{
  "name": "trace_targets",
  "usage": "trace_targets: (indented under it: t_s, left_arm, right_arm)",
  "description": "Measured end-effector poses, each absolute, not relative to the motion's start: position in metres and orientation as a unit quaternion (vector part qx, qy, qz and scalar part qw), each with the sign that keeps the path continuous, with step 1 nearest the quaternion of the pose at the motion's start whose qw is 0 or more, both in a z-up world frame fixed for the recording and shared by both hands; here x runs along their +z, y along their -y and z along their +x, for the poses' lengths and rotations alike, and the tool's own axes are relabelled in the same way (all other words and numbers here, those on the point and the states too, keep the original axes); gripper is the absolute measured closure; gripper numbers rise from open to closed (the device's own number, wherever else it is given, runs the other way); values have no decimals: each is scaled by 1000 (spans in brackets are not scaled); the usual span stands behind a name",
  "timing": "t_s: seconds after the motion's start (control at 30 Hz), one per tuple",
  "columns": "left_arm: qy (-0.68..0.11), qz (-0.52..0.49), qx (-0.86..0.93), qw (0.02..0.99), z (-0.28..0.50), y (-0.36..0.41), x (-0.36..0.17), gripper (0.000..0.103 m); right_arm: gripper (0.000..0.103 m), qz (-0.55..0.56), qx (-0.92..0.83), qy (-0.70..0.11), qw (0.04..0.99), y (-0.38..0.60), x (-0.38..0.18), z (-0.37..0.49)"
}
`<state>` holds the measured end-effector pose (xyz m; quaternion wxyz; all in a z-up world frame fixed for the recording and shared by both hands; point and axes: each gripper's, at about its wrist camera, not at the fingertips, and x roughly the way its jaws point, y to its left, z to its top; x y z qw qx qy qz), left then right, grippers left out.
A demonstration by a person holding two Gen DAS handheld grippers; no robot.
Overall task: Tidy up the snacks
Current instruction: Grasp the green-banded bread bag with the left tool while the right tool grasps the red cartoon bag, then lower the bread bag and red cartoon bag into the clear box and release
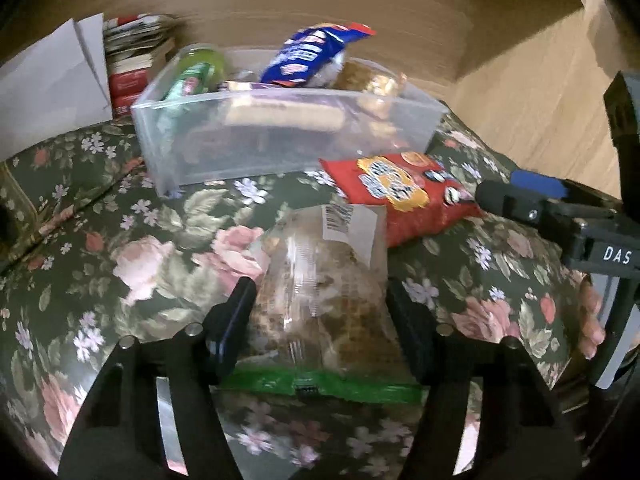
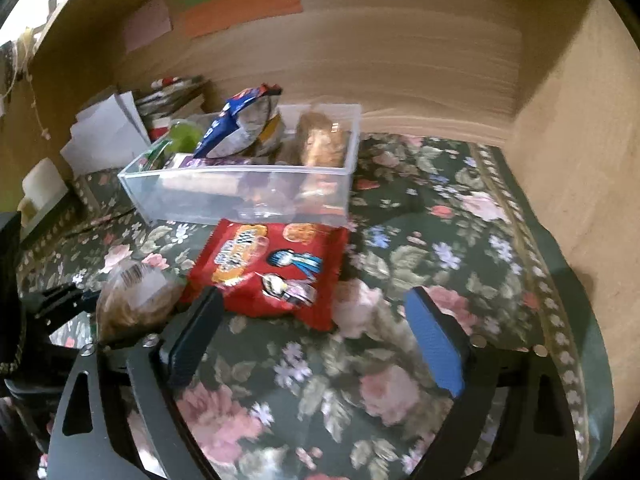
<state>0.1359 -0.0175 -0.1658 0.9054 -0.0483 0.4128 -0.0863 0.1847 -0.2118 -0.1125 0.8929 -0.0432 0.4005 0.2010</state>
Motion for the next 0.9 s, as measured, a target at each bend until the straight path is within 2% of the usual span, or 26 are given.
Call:
trace_targets:
  t_s: [0.13,0.4,0.5,0.53,0.67,0.77,0.9]
  left_arm:
    - [-407,-52,-72,909,141,1,-164,41]
    - [-398,-59,-62,914,144,-22,-160,46]
    - [-397,-59,-63,914,145,-24,-162,46]
    - [-395,-59,-64,915,145,-23,-162,46]
    - [-392,-62,-68,915,146,-23,-161,47]
    - [-386,-61,-65,918,146,-21,-156,48]
    - [-372,-58,-61,925,137,-23,-145,48]
  right_arm:
    - [4,-52,206,-418,883,194,-119,202]
    - [4,-58,207,-485,848,171,-153,235]
    - [4,-71,212,-484,846,163,-158,234]
    - [8,-81,214,-480,847,159,-159,231]
    - [41,-105,225,-461,852,150,-156,216]
    - [56,-92,233,-457,854,154,-153,209]
    - [64,-81,236,-449,858,164,-146,195]
